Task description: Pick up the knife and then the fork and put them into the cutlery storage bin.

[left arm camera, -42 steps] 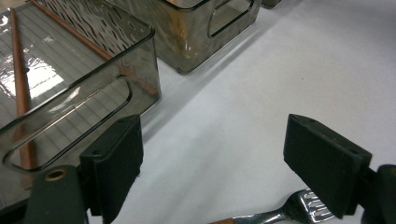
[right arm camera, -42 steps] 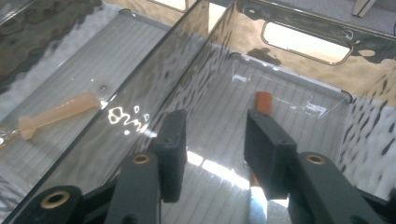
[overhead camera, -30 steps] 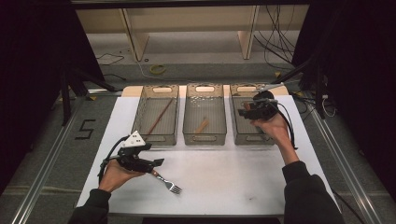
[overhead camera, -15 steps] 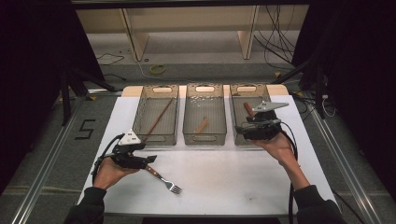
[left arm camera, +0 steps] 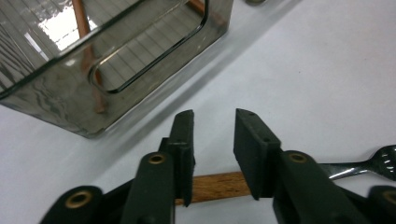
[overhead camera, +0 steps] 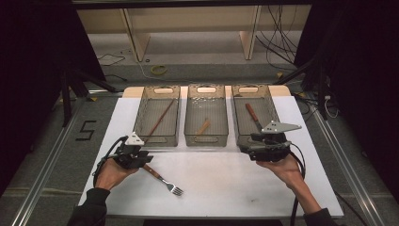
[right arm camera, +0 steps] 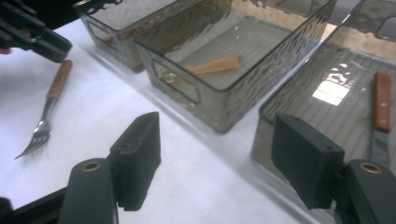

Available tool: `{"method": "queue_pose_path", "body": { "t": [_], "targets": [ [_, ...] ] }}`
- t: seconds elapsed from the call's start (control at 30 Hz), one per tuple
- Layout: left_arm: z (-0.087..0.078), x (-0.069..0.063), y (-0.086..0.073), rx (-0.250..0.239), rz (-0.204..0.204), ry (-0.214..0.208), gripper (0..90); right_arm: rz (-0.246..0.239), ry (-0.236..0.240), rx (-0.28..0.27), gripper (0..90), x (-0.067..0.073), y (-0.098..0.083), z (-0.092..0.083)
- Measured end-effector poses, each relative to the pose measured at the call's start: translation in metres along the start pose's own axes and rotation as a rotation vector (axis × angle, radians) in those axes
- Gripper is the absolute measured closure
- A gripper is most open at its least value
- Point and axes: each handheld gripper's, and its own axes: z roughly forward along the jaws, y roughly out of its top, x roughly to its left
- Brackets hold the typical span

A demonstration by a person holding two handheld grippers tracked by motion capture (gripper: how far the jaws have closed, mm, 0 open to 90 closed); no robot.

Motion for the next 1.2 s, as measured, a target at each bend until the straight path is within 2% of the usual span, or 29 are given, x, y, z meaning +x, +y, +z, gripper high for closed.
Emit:
{"method": "queue_pose_path", "body": {
  "t": [0.1, 0.27, 0.4, 0.53, 0.8, 1.2],
  "targets": [
    [0.003, 0.003, -0.001, 0.026, -0.011, -0.002, 76.8, 0.019, 0.032, -0.013, 33.1, 0.003, -0.008, -0.002],
    [0.009, 0.007, -0.003, 0.073, -0.03, -0.015, 84.8, 0.027, 0.044, -0.026, 32.6, 0.009, -0.018, -0.007],
    [0.015, 0.008, -0.005, 0.102, -0.021, -0.016, 88.1, 0.031, 0.059, -0.023, 32.5, 0.013, -0.026, -0.008],
    [0.019, 0.01, -0.006, 0.122, -0.024, -0.013, 88.6, 0.028, 0.067, -0.014, 32.6, 0.016, -0.031, -0.008],
    [0.021, 0.012, -0.007, 0.128, -0.027, -0.018, 88.6, 0.03, 0.076, 0.008, 32.7, 0.019, -0.038, -0.005],
    [0.013, 0.01, -0.012, 0.211, -0.003, -0.019, 88.7, 0.026, 0.082, 0.014, 32.8, 0.021, -0.04, -0.006]
  ]
}}
